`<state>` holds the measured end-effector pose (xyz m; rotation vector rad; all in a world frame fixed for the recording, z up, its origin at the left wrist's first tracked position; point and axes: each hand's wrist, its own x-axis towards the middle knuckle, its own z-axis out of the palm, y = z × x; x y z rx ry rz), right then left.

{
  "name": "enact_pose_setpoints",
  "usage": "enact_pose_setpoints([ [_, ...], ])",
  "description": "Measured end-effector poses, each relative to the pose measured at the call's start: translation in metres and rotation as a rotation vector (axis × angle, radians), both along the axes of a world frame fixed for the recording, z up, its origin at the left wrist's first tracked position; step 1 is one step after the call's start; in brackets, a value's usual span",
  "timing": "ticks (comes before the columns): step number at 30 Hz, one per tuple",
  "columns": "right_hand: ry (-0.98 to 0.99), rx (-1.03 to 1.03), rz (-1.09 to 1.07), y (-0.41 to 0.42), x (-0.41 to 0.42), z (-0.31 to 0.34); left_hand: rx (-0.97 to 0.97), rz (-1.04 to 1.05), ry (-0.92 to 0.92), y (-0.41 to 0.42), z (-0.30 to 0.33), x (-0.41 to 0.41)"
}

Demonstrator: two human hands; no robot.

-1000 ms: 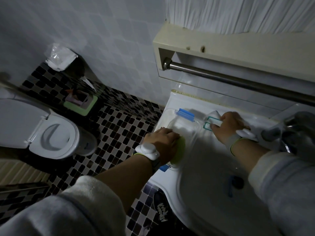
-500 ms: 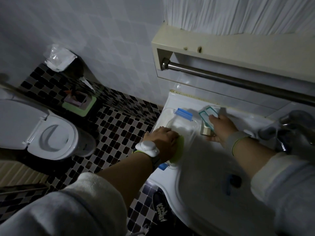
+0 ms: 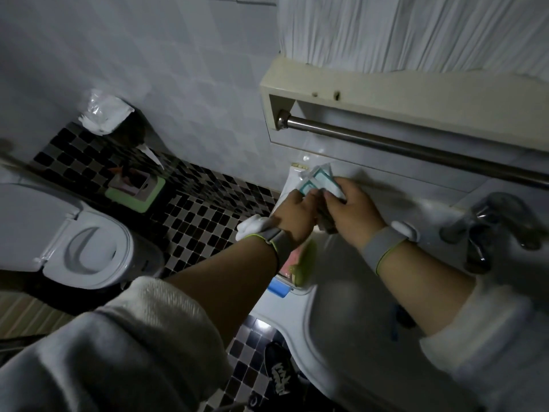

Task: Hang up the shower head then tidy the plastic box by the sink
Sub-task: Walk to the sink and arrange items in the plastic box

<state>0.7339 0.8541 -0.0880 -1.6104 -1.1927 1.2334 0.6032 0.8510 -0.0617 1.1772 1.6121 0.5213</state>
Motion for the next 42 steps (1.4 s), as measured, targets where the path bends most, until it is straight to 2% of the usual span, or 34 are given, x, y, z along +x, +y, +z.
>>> enact_pose_setpoints([
  [2,-0.019,-0.005,0.035,-0.005,-0.006,0.003,-0.021,0.108,-0.084,0.001,-0.004,0.000],
  [8,-0.282,-0.025,0.206,-0.010,0.000,0.004,-0.008,0.125,-0.041,-0.001,-0.014,-0.017],
  [10,-0.307,-0.045,0.249,-0.011,0.000,0.004,-0.026,0.161,-0.018,0.001,-0.021,-0.021],
  [14,-0.277,-0.105,0.272,-0.015,-0.008,0.004,-0.039,0.223,-0.016,-0.001,-0.009,-0.019],
  [17,-0.162,-0.137,0.235,-0.015,-0.008,0.002,-0.084,0.245,-0.089,-0.004,-0.007,-0.021],
  [20,-0.115,-0.214,0.277,-0.013,-0.002,0.004,-0.127,0.228,-0.135,-0.008,-0.007,-0.022],
  [23,-0.155,-0.277,0.366,-0.010,0.000,0.005,-0.124,0.204,-0.121,-0.011,-0.007,-0.025],
  [25,-0.099,-0.284,0.341,-0.009,-0.001,0.005,-0.110,0.175,-0.098,-0.012,-0.006,-0.028],
  [28,-0.133,-0.189,0.280,-0.005,-0.004,0.008,0.008,0.092,0.027,-0.014,-0.009,-0.037],
  [31,-0.270,-0.039,0.201,0.002,-0.005,0.007,0.164,-0.123,0.401,-0.018,-0.027,-0.050],
  [34,-0.509,0.099,0.258,0.005,-0.008,0.003,0.101,-0.331,0.664,-0.029,-0.038,-0.062],
  [37,-0.719,0.226,0.408,0.007,-0.009,-0.004,0.146,-0.408,0.725,-0.043,-0.041,-0.069],
  [42,-0.950,0.290,0.620,0.016,-0.011,-0.007,0.082,-0.391,0.652,-0.047,-0.042,-0.072],
])
